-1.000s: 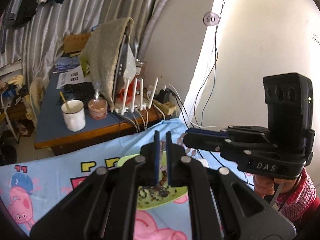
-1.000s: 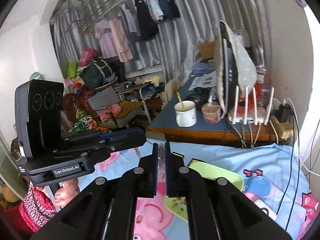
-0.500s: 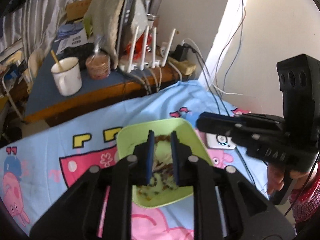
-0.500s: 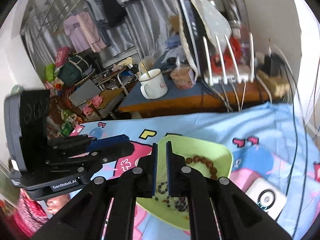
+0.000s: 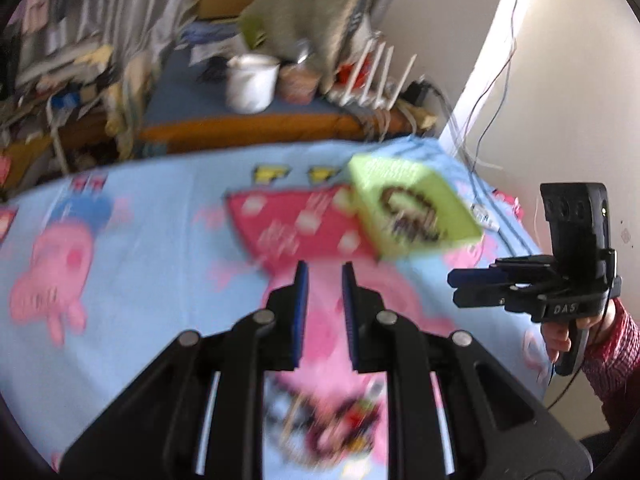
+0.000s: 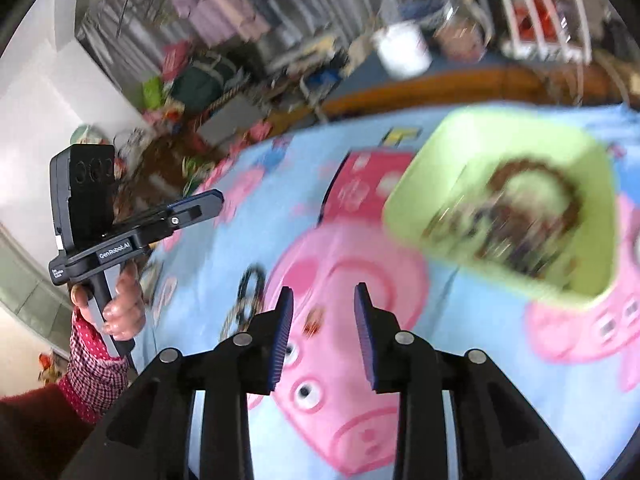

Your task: Organize jewelry

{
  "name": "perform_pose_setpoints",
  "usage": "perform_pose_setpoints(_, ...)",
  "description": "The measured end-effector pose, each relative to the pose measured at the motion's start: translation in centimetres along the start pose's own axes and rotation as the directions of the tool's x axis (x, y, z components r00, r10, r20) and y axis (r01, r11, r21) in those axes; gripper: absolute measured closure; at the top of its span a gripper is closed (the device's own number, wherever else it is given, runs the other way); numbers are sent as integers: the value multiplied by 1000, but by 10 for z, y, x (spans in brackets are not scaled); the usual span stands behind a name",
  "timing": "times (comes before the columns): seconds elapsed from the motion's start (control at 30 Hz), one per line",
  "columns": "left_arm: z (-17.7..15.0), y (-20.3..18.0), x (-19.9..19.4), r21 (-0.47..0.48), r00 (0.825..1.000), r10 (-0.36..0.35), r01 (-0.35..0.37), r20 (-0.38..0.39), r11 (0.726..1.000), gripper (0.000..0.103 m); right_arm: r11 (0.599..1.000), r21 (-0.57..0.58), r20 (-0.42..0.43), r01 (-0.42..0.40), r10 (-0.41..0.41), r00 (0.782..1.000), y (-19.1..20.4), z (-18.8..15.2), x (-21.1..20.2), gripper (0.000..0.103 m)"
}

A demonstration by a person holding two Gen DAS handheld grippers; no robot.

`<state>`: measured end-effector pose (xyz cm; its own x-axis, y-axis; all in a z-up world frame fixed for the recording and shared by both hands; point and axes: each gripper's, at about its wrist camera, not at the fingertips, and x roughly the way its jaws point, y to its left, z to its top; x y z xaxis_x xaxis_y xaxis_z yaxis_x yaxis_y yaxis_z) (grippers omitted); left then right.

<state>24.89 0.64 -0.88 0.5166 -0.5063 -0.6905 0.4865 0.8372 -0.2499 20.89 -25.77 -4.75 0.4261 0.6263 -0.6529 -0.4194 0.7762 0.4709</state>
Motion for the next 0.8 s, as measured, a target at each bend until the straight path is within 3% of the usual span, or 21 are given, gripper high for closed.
perform_pose_setpoints(0.23, -74, 31, 3, -89, 996, 6, -14, -88, 996, 75, 999, -25, -98, -35, 32, 995, 31, -15, 43, 103)
perform_pose_setpoints(0.53, -93, 19, 25, -36, 992, -1, -3, -127, 999, 73, 994, -98, -172, -44, 27, 985, 60, -24, 71, 103)
perform_pose_setpoints(0.57, -94, 20, 27, -28, 992, 10, -14, -126, 1000, 75, 994, -107, -180, -38, 18, 984, 60, -24, 74, 103)
perform_pose_setpoints(0.67, -97, 23, 23, -28, 995, -2, 0, -101, 1000, 95, 990, -144, -173, -2, -24, 985, 62, -29, 75, 103)
perform_pose_setpoints(0.8, -101, 38, 10, -62, 997, 5, -10, -79, 998, 96, 989, -135, -144, 58, -77, 987, 48, -32, 62, 103)
